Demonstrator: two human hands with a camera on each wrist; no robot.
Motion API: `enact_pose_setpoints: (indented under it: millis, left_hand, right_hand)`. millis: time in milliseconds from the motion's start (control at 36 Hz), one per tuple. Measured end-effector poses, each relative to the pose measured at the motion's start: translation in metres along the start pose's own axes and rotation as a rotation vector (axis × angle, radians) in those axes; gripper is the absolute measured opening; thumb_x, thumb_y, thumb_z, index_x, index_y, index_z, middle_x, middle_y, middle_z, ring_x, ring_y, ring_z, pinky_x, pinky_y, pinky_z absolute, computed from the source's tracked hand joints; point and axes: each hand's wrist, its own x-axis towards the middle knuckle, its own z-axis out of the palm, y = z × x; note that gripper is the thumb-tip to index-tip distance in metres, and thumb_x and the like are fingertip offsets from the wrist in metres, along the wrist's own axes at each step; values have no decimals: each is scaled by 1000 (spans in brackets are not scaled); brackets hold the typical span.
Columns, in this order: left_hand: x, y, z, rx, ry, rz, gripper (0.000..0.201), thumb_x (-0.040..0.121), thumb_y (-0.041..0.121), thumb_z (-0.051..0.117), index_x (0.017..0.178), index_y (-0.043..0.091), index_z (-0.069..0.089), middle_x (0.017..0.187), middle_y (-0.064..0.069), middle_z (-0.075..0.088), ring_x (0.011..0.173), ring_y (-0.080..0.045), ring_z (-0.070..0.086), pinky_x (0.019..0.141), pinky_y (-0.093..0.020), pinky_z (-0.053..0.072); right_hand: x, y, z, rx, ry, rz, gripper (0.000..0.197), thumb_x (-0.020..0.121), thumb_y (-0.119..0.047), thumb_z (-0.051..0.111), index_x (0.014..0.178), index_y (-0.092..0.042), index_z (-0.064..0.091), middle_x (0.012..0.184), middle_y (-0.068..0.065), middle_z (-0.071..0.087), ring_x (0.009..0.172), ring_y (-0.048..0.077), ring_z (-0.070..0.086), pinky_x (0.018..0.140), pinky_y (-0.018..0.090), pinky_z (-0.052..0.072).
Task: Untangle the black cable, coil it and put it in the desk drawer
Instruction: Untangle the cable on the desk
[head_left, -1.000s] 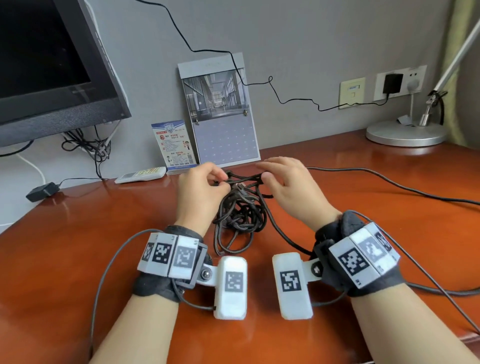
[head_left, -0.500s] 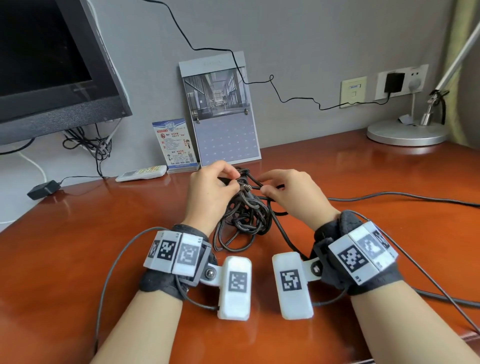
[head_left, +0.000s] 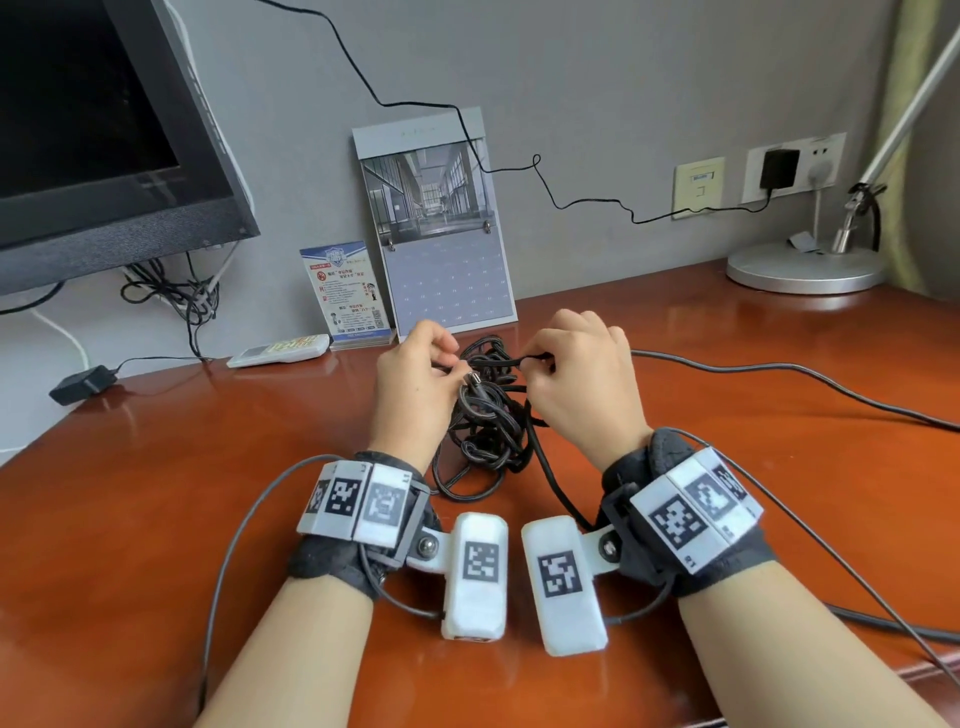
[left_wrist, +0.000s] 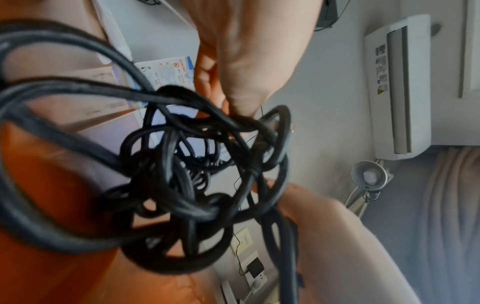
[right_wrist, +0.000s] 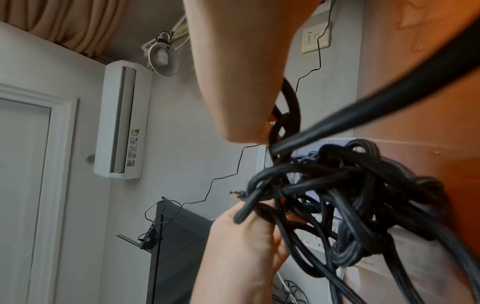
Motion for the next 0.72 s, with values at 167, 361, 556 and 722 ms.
enact_pose_setpoints:
  millis: [167, 361, 556, 722]
  left_hand:
    - [7, -4, -13, 193, -116, -26, 7, 85, 13, 69, 79, 14, 65, 66, 5, 56, 59, -2, 49, 53, -10, 35]
    - [12, 5, -18, 443, -228, 82, 20, 86, 2, 64, 77, 20, 66, 79, -2, 61, 81, -22, 59, 68, -29, 45]
    - [13, -1, -18, 367, -202, 18, 16, 82, 7, 72, 70, 14, 64, 67, -3, 60, 72, -21, 61, 66, -25, 47]
    - [10, -10, -18, 270, -120, -55, 23, 84, 0, 66, 67, 14, 60, 54, 11, 51, 51, 2, 48, 51, -8, 42]
  right_hand:
    - [-3, 0, -1, -79, -135, -78, 22, 89, -21, 53, 90, -21, 74, 85, -6, 56, 87, 20, 46, 73, 29, 20]
    - [-2, 0, -1, -148, -315, -133, 25, 95, -25, 48, 97, -22, 73, 88, -9, 44, 98, 19, 49, 76, 31, 22]
    - [-3, -6, 1, -107, -257, -43, 13, 93, -17, 43, 88, -10, 53, 98, 0, 40, 98, 25, 42, 85, 40, 32]
    - [-2, -7, -1, 137, -187, 28, 20, 93, -12, 41, 73, -10, 37, 93, 3, 34, 74, 30, 41, 76, 47, 42]
